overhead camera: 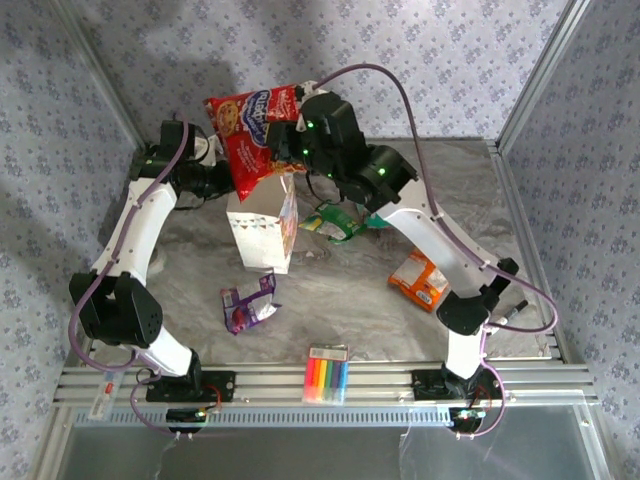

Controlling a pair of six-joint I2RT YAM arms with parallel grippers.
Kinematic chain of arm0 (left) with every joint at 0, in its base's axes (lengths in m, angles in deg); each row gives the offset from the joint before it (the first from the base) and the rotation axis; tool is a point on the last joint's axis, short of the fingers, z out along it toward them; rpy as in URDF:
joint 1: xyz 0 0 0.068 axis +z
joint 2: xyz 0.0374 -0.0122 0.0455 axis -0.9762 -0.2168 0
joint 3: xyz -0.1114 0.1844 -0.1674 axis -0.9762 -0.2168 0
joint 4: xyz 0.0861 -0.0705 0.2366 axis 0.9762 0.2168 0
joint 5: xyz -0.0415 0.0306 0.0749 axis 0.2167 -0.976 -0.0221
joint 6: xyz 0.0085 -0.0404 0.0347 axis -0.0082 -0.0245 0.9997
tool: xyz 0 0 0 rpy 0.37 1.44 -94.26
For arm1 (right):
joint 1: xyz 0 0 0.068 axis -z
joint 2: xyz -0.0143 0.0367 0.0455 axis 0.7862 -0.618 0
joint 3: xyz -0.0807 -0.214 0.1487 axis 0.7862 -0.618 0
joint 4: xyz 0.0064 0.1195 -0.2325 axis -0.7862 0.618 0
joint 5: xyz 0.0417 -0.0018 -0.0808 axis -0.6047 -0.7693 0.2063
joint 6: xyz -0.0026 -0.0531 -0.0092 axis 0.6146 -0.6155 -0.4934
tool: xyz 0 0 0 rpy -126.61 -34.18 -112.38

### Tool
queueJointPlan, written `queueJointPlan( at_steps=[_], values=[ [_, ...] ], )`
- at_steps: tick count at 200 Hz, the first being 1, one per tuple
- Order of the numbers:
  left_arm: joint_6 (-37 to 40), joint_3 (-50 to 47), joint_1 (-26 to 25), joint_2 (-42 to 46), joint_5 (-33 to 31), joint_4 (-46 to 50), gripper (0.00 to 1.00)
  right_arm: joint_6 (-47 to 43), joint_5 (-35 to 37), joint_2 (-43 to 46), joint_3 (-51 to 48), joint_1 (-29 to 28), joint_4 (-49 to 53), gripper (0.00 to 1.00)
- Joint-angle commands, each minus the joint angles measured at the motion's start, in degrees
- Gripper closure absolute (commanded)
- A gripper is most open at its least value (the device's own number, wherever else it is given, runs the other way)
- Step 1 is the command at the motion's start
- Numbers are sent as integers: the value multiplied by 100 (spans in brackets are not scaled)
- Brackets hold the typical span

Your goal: Place the snacks into the paper bag

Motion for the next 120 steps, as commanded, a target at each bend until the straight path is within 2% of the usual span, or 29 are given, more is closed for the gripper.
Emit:
queueJointPlan(
  at_steps=[1, 75, 120],
  values=[
    [-86, -3, 48, 148, 202, -139, 70, 77, 421, 234, 426, 17, -671, 100],
    [-113, -5, 48, 252, 209, -126, 73, -233, 1088, 210, 441, 19, 50, 100],
    [-221, -70, 47, 313, 207, -108, 79, -264, 1062, 158, 414, 71, 446, 100]
  ],
)
